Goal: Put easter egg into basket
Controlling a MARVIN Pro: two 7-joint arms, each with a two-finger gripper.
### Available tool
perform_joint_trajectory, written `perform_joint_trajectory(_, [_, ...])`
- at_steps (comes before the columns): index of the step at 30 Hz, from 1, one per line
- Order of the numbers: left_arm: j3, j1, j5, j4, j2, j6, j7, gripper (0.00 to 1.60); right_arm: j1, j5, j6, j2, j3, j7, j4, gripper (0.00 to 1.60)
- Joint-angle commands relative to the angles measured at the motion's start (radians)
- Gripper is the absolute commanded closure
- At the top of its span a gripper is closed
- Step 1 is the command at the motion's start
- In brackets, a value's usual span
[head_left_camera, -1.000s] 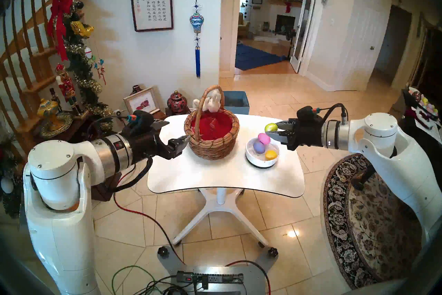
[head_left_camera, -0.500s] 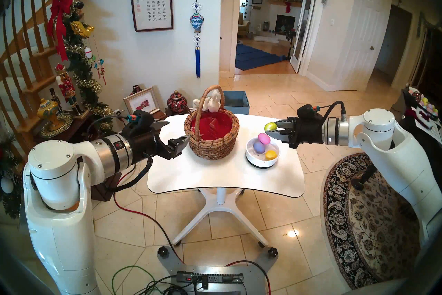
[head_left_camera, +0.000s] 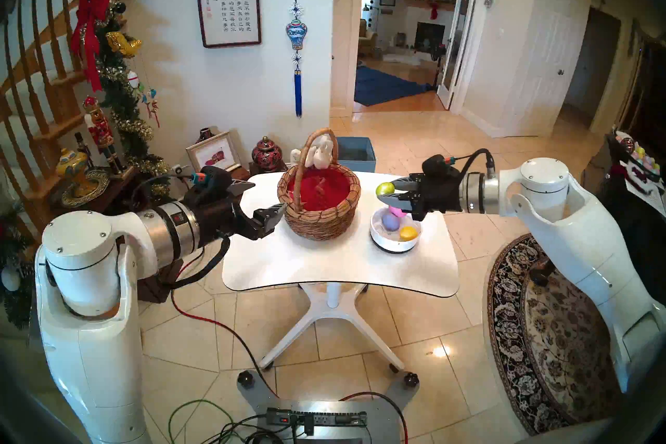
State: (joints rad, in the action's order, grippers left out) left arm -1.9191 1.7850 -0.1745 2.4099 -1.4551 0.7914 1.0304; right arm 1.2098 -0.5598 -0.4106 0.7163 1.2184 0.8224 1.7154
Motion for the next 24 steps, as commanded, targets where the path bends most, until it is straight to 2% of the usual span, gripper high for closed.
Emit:
perform_joint_trajectory(1, [0.002,-0.002,0.000,0.005,0.001,-0.001,0.000,0.00,-0.118,0.058,-0.016,0.102,-0.040,0.011,-0.039,1.03])
perform_joint_trajectory(2, [0.002,-0.002,0.000,0.005,0.001,-0.001,0.000,0.00,-0.111,0.071,-0.016,0.115,-0.032,0.012,-0.039,1.03])
perform_joint_trajectory(4, [0.002,-0.002,0.000,0.005,0.001,-0.001,0.000,0.00,-0.148,0.090,-0.019,0.129,-0.062,0.022,-0.064,1.03])
perform_joint_trajectory(5, [0.002,-0.002,0.000,0.005,0.001,-0.001,0.000,0.00,-0.137,0.105,-0.019,0.143,-0.050,0.021,-0.062,1.03])
perform_joint_trajectory(11, [0.002,-0.002,0.000,0.005,0.001,-0.001,0.000,0.00,-0.216,0.154,-0.020,0.177,-0.107,0.055,-0.127,1.04])
perform_joint_trajectory(12, [0.002,-0.002,0.000,0.005,0.001,-0.001,0.000,0.00,-0.208,0.170,-0.018,0.189,-0.096,0.058,-0.127,1.04])
perform_joint_trajectory(16, [0.002,-0.002,0.000,0.005,0.001,-0.001,0.000,0.00,-0.246,0.191,-0.013,0.211,-0.125,0.078,-0.165,1.05])
perform_joint_trajectory(17, [0.002,-0.002,0.000,0.005,0.001,-0.001,0.000,0.00,-0.270,0.189,-0.011,0.210,-0.149,0.084,-0.184,1.05])
perform_joint_trajectory(18, [0.002,-0.002,0.000,0.005,0.001,-0.001,0.000,0.00,-0.264,0.200,-0.009,0.221,-0.139,0.089,-0.186,1.05])
perform_joint_trajectory(24, [0.002,-0.002,0.000,0.005,0.001,-0.001,0.000,0.00,-0.304,0.209,0.007,0.238,-0.174,0.113,-0.224,1.05])
